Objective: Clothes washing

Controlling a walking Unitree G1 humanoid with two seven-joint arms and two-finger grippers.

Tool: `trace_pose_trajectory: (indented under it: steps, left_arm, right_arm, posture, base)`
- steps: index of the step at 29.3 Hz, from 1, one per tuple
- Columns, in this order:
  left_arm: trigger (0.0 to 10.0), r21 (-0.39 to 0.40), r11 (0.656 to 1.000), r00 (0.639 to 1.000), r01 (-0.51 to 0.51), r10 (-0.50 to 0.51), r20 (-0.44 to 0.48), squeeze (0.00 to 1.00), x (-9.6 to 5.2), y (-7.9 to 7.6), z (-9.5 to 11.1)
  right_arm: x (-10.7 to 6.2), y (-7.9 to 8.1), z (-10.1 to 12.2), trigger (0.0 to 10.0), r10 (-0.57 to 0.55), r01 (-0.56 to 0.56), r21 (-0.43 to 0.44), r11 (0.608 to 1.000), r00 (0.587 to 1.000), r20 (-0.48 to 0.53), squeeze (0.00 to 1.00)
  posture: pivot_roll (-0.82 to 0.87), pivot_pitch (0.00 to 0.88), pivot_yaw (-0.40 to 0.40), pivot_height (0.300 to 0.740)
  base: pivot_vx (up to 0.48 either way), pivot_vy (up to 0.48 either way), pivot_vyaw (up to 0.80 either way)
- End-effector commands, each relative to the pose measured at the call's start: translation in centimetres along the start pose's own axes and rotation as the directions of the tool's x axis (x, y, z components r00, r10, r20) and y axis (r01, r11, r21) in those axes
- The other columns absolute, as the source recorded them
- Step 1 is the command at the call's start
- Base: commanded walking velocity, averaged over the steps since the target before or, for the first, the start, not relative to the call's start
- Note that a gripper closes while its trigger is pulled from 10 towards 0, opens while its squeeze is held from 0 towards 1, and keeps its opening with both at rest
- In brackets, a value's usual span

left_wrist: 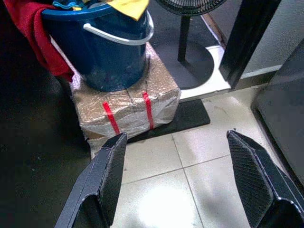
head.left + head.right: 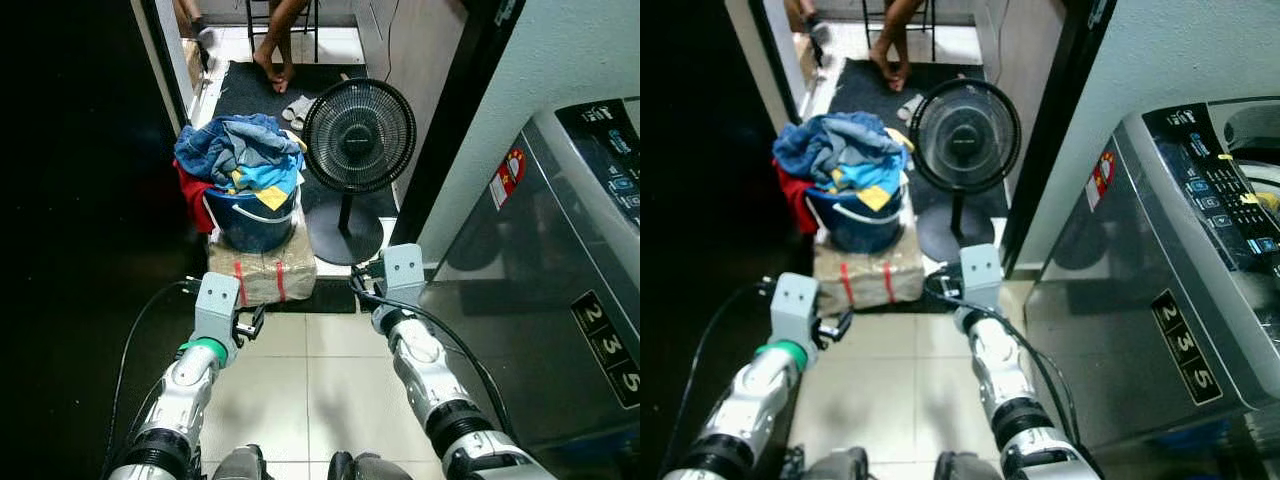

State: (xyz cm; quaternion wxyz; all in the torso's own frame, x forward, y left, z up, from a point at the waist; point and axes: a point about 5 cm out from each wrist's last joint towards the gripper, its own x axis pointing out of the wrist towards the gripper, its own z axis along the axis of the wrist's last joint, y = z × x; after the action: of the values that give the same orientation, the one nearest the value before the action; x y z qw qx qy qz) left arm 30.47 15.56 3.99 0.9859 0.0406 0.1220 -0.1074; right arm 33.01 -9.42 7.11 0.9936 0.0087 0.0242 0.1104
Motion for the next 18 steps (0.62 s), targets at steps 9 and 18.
trace_pose_trajectory:
  steps: [9, 18]
  left_arm:
    - [10.0, 0.017, 1.000, 1.000, 0.009, -0.009, -0.021, 0.00, -0.16, 0.28, -0.31]
    - [10.0, 0.022, 1.000, 1.000, 0.014, -0.013, -0.017, 0.00, -0.09, 0.26, -0.19]
  right_arm:
    - [-0.31, 0.64, -0.60, 10.0, 0.002, -0.001, 0.010, 1.000, 1.000, -0.013, 0.00]
    - [-0.32, 0.66, -0.65, 10.0, 0.001, -0.001, 0.012, 1.000, 1.000, -0.014, 0.00]
  posture:
    - [0.05, 0.030, 0.057, 0.740]
    - [0.05, 0.029, 0.062, 0.740]
  base:
    - [0.000, 0.000, 0.00]
    - [0.000, 0.000, 0.00]
